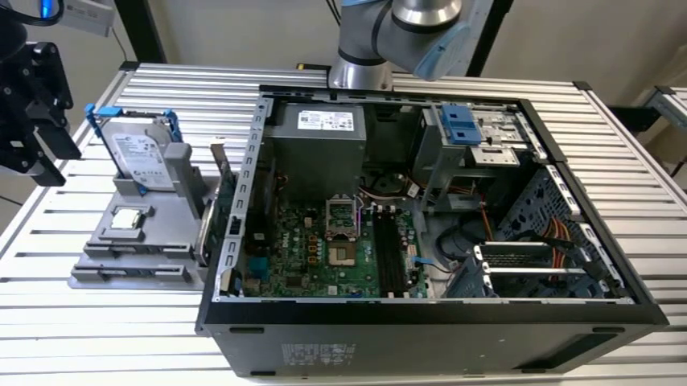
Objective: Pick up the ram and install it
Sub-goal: 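Pick up the ram and move it above insertion slot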
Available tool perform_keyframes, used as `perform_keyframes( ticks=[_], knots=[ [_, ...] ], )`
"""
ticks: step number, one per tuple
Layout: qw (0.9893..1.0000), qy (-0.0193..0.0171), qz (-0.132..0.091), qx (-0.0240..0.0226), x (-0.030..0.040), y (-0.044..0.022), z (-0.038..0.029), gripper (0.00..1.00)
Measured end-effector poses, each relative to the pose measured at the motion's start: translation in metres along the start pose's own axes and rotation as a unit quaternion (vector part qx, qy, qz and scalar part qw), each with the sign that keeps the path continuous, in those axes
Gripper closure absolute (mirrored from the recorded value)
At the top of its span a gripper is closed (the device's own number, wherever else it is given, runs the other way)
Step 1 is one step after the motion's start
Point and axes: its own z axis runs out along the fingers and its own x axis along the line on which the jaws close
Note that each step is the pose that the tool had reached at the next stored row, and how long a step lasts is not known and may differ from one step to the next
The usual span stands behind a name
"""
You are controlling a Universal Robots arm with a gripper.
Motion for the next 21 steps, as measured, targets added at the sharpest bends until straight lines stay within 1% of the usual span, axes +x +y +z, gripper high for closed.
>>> perform_keyframes(
  ticks=[21],
  knots=[
    [1.0, 0.0, 0.0, 0.0, 0.0001, 0.0, 0.0001, 0.0]
  ],
)
